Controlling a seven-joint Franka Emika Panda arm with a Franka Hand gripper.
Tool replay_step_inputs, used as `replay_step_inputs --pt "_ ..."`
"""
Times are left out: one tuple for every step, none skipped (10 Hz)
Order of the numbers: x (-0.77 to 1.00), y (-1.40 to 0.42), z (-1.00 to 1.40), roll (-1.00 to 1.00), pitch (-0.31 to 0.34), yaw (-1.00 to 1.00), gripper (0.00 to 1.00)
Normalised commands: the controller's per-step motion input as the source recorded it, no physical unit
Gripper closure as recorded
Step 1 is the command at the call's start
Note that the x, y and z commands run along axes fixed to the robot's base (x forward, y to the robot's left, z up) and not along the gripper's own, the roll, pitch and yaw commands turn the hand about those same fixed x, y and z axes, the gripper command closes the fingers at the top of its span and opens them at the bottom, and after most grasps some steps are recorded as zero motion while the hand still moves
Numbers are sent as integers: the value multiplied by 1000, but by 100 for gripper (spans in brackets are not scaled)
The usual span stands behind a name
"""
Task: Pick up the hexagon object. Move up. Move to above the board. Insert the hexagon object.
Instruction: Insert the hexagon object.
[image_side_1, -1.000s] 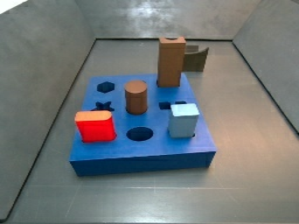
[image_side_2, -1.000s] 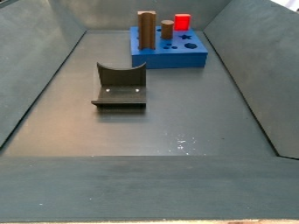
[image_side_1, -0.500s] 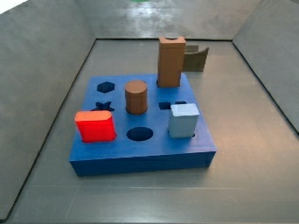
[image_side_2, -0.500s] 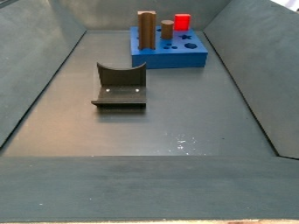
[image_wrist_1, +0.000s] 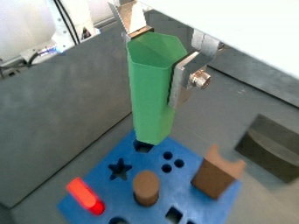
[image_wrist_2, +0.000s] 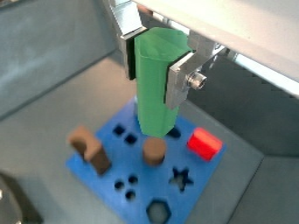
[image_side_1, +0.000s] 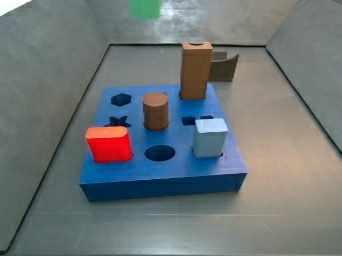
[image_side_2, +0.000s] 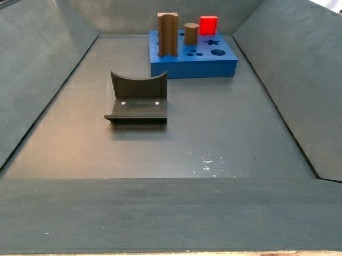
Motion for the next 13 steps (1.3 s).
replay_step_inputs --pt "-737 486 -1000 0 -109 289 100" --pt "-614 386 -994 -26 -123 211 100" --pt "-594 343 -989 -33 -124 149 100" --pt "-483 274 -1000 -51 -84 143 100" --pt "-180 94 -1000 -53 -51 134 100" --pt "0 0 -1000 -49 -31 3 100" --pt "114 0 -980 -84 -24 0 100" --pt "134 0 -883 -59 0 0 100" --pt "17 63 -603 56 7 26 100" --pt "0 94 -474 129 0 154 100" --pt "-9 114 -351 59 0 154 100" --pt "-40 69 -146 -19 -11 43 100" --pt "-66 23 -29 0 -39 34 100"
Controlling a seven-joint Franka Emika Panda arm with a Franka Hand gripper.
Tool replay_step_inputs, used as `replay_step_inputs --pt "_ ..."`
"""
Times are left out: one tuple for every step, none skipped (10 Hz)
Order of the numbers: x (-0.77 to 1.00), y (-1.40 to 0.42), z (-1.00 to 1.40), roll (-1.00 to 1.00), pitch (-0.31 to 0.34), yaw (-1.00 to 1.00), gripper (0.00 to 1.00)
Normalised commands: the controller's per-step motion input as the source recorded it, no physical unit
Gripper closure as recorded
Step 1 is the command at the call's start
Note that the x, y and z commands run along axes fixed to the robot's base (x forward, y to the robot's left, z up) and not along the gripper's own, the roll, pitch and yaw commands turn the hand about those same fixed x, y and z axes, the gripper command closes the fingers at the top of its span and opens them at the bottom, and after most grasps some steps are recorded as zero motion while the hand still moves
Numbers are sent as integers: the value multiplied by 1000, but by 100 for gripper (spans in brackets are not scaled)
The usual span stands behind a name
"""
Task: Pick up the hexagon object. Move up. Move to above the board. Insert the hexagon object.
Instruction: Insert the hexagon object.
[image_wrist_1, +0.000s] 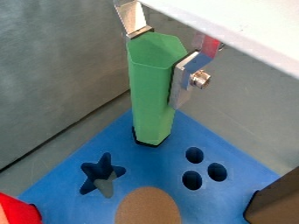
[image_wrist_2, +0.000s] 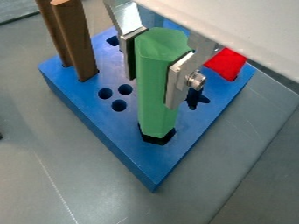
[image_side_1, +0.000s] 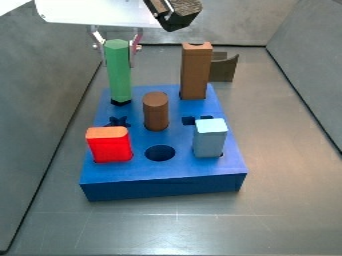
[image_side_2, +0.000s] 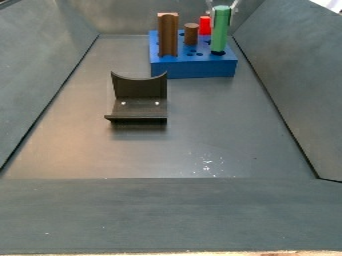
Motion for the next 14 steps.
replay_step_inputs --pt "-137 80 -246 0 -20 66 100" --pt "-177 83 -306 0 -37 89 100" --pt "-120 69 -251 -16 -54 69 100" --pt "-34 0 -246 -54 -60 57 100" --pt "20 0 -209 -87 -33 0 100" --pt "180 -14 -149 -93 -11 0 100" --pt "149 0 -183 -89 -21 0 100" --pt "131 0 -234 -90 -29 0 100" --pt "109 0 -251 -96 -44 0 100" --pt "51 0 -403 -147 -70 0 100" --pt "0 0 -580 -123 -39 0 100" --pt "-54 0 -520 -17 0 0 100" --pt "-97 0 -506 0 0 66 100" --pt "-57 -31 -683 14 0 34 100"
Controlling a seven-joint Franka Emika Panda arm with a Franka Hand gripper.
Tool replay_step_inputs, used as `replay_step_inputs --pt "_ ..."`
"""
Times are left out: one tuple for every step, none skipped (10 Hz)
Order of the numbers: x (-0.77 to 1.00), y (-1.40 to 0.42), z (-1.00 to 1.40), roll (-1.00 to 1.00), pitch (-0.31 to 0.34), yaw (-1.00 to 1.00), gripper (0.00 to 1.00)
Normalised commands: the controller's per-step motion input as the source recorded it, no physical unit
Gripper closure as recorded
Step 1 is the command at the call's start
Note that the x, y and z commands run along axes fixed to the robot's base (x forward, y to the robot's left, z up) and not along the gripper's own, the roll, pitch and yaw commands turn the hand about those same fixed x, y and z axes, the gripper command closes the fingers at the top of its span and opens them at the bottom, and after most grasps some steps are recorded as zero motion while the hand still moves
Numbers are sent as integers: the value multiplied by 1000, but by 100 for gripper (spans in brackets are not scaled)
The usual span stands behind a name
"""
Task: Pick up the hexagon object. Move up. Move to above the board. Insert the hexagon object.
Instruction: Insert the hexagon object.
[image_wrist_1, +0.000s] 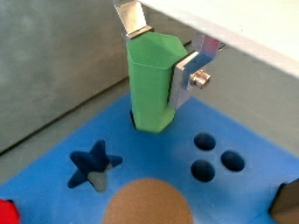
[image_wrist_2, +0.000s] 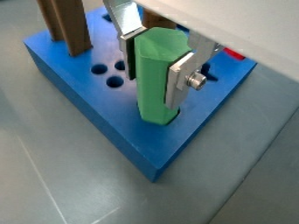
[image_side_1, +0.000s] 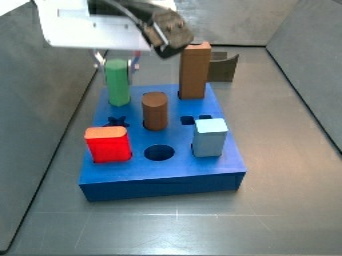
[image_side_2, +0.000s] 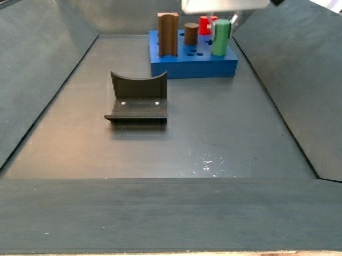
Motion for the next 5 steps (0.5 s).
replay_step_inputs --pt "-31 -80 -760 57 0 29 100" --pt "0 -111 -706 39 0 0 100" --pt "0 0 -189 -91 -24 0 100" --pt "0 57 -80 -131 -60 0 100" --pt "0 0 0 0 0 0 100"
